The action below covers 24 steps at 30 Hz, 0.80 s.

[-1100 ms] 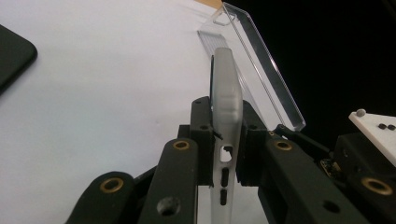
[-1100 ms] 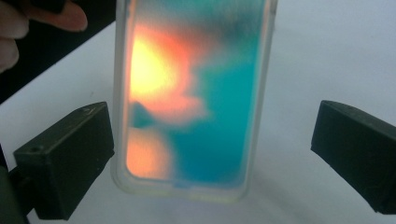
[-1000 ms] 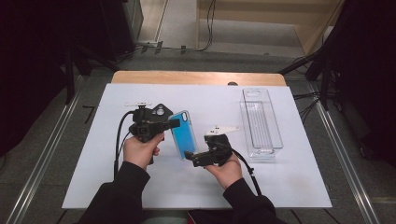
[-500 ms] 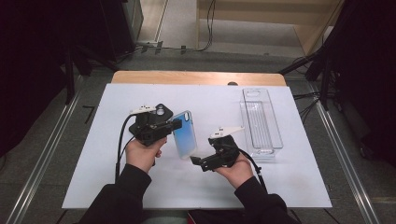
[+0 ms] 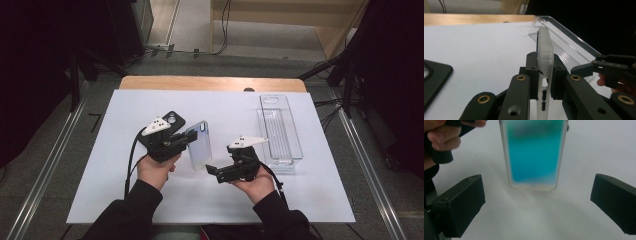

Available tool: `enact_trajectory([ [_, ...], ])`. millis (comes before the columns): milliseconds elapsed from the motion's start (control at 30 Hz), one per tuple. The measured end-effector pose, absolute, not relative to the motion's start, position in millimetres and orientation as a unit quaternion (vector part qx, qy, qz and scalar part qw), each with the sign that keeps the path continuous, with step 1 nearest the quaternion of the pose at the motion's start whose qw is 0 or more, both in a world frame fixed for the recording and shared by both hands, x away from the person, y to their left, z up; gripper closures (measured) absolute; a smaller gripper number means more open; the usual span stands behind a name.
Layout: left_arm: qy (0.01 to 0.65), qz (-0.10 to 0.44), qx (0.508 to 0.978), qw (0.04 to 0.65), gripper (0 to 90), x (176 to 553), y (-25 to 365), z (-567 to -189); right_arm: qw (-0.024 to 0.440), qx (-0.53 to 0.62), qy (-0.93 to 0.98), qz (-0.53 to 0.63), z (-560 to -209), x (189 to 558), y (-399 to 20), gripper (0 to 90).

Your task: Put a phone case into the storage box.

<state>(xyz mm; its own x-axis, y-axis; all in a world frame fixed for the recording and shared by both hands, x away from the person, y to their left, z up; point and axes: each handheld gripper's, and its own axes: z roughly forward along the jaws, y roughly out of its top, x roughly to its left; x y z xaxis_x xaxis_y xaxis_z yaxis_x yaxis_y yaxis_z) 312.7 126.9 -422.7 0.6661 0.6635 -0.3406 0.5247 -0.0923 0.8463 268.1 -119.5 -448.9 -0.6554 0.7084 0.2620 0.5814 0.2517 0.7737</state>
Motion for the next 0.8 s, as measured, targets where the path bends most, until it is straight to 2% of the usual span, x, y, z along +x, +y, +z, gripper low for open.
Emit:
enact_trajectory([
  [367, 0.407, 0.061, 0.738, 0.535, 80.8, 305, 115, -423, 0.103, 0.431, 0.771, 0.457, -438, 268, -115, 0.0],
  [800, 0.424, 0.034, 0.730, 0.535, 80.8, 296, 104, -426, 0.111, 0.438, 0.770, 0.451, -437, 274, -101, 0.0],
])
